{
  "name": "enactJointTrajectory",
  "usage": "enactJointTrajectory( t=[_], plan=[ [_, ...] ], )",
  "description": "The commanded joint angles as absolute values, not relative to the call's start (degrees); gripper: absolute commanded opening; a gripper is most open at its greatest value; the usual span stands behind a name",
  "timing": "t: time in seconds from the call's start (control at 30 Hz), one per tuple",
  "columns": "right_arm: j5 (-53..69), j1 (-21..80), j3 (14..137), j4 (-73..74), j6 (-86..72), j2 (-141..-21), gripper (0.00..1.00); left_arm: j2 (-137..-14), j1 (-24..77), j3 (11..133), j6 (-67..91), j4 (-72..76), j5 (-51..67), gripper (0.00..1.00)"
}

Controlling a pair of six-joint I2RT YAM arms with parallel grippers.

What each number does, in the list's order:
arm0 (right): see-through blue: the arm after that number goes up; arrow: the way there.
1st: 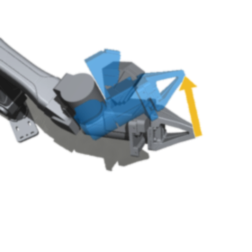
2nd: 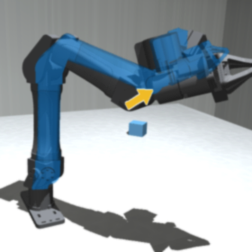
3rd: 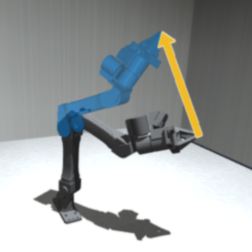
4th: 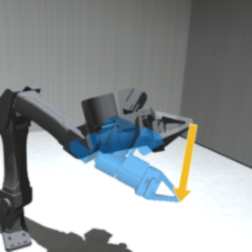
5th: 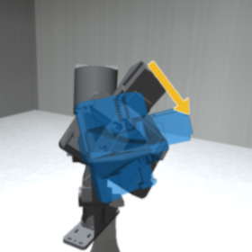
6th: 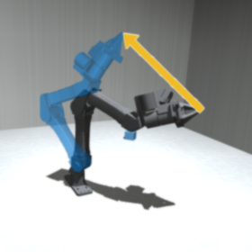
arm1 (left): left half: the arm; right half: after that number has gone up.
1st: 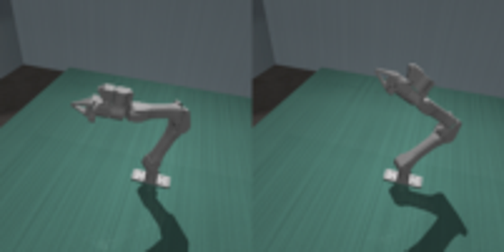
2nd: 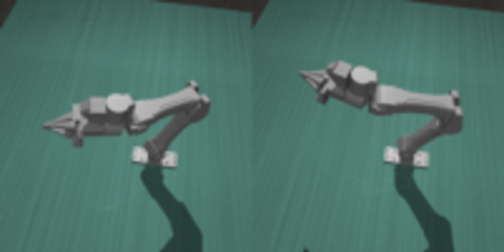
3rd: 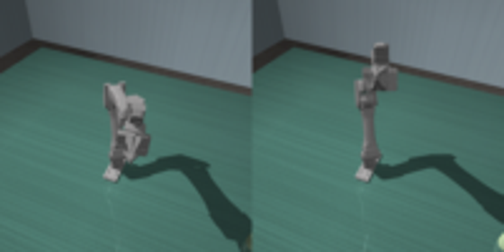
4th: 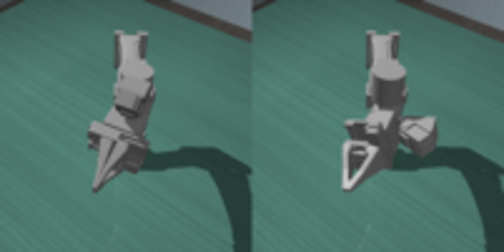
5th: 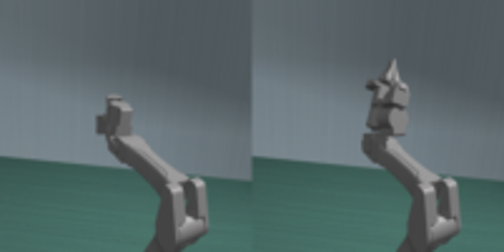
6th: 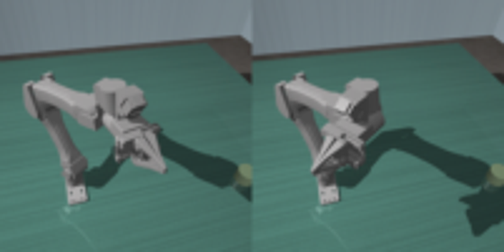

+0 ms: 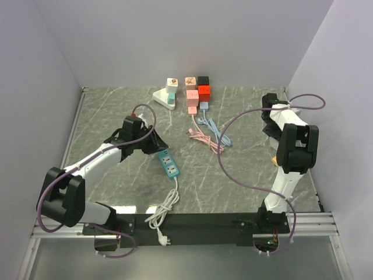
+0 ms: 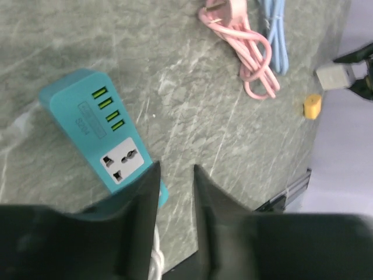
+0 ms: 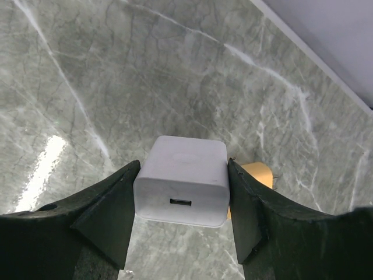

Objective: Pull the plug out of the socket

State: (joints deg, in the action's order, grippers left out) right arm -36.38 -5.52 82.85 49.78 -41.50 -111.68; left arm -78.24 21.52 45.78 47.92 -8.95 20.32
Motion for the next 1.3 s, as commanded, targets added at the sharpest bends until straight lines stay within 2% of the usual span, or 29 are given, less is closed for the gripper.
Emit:
enactJointTrajectory(
  t=[0.0, 0.07, 0.2, 0.27, 0.37, 0.53, 0.73, 0.83, 0.87, 0.93, 0.97, 1.03, 1.07, 1.27],
  plan=[
    [-34.5, -5.6, 82.7, 49.4, -42.5, -110.7, 0.57, -78.0, 23.1, 49.8, 46.1, -16.4, 14.4, 0.38],
    [-34.1, -5.5, 82.9, 49.9, -42.4, -109.8, 0.63, -78.3, 23.6, 50.7, 46.3, -19.2, 11.5, 0.55],
    [-30.2, -5.5, 82.7, 48.7, -40.1, -106.5, 0.86, -78.7, 26.2, 52.6, 47.5, -25.9, 2.8, 0.72],
    [-28.8, -5.4, 83.7, 49.3, -39.3, -104.4, 0.92, -79.0, 27.2, 53.3, 48.5, -27.2, 0.2, 0.78],
    [-26.0, -4.9, 83.8, 48.7, -37.3, -99.6, 0.94, -80.5, 30.0, 54.2, 50.7, -28.3, -3.9, 0.84],
    [-21.4, -3.0, 85.9, 50.0, -34.8, -94.4, 0.96, -85.8, 35.0, 56.9, 54.4, -29.2, -8.3, 0.86],
    [-17.6, 3.4, 84.6, 49.4, -33.1, -89.3, 0.97, -94.1, 35.6, 57.1, 55.8, -28.8, -10.1, 0.84],
    [-17.1, 7.5, 83.3, 48.9, -32.9, -86.9, 0.97, -97.1, 35.6, 56.4, 55.2, -27.0, -9.0, 0.79],
    [-16.8, 8.4, 82.6, 48.7, -33.0, -86.4, 0.97, -97.8, 35.6, 56.1, 54.8, -26.2, -8.3, 0.68],
    [-15.0, 10.1, 81.0, 48.1, -33.3, -85.0, 0.98, -98.6, 35.5, 56.2, 53.8, -25.6, -8.0, 0.54],
    [-14.4, 10.5, 80.4, 47.9, -33.6, -84.5, 0.98, -98.9, 35.4, 56.7, 53.3, -26.2, -8.5, 0.34],
    [-13.1, 11.7, 78.5, 47.0, -33.8, -82.7, 0.98, -98.8, 34.0, 58.4, 50.6, -28.0, -10.4, 0.15],
    [-13.0, 12.0, 78.0, 47.0, -33.7, -82.2, 0.98, -98.6, 33.0, 59.8, 49.3, -28.6, -10.9, 0.01],
    [-11.8, 14.8, 73.1, 45.5, -33.4, -78.4, 0.98, -102.5, 16.7, 69.1, 36.2, -33.6, -12.6, 0.01]
  ],
)
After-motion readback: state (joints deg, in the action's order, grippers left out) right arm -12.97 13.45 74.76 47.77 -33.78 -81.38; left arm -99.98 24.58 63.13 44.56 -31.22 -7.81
